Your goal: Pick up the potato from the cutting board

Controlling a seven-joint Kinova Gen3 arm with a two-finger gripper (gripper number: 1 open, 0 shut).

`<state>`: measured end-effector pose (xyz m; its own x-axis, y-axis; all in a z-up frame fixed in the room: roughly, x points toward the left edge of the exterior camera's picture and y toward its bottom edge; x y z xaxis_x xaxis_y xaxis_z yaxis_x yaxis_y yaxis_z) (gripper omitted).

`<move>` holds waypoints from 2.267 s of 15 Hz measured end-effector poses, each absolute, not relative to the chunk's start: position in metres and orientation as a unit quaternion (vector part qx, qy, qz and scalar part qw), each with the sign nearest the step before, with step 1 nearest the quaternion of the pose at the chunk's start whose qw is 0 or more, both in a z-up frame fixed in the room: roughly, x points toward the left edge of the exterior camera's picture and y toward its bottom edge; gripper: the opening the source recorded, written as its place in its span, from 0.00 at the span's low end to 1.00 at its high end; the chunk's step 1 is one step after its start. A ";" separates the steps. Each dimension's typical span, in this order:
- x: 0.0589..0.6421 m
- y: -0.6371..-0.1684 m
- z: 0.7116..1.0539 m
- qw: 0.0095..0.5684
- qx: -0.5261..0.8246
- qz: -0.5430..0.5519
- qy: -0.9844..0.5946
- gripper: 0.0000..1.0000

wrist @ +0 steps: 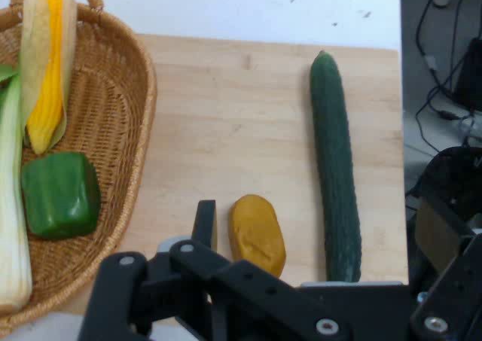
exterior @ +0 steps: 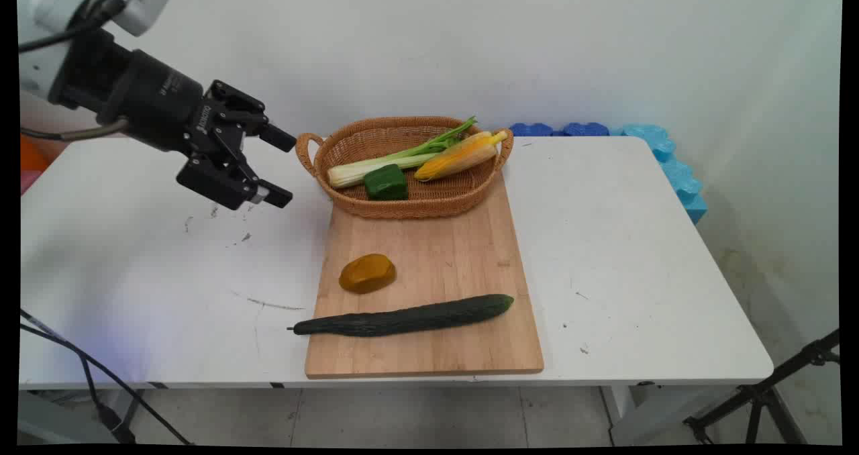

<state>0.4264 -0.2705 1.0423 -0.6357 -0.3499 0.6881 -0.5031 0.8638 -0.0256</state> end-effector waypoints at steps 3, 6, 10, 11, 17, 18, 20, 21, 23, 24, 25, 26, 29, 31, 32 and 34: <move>0.425 -0.276 1.027 0.338 0.256 0.110 -0.899 1.00; 0.423 -0.281 1.008 0.316 0.276 0.110 -0.901 1.00; 0.417 -0.289 0.979 0.289 0.303 0.110 -0.901 1.00; 0.414 -0.292 0.969 0.282 0.314 0.109 -0.900 1.00; 0.387 -0.312 0.919 0.270 0.353 0.094 -0.891 1.00; 0.380 -0.316 0.910 0.269 0.358 0.087 -0.890 1.00; 0.369 -0.323 0.894 0.268 0.368 0.076 -0.887 1.00; 0.364 -0.327 0.887 0.267 0.371 0.070 -0.886 1.00; 0.356 -0.333 0.874 0.267 0.377 0.062 -0.885 1.00; 0.353 -0.336 0.868 0.266 0.378 0.058 -0.885 1.00; 0.349 -0.338 0.863 0.266 0.380 0.055 -0.884 1.00; 0.346 -0.339 0.859 0.266 0.380 0.052 -0.884 1.00; 0.339 -0.343 0.847 0.263 0.382 0.046 -0.885 1.00; 0.335 -0.346 0.841 0.260 0.383 0.045 -0.885 1.00; 0.334 -0.347 0.839 0.259 0.383 0.045 -0.886 1.00; 0.331 -0.348 0.834 0.257 0.382 0.045 -0.887 1.00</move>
<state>0.3313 -0.3485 0.8342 -0.5760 -0.6543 0.4900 -0.7005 0.7040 0.1168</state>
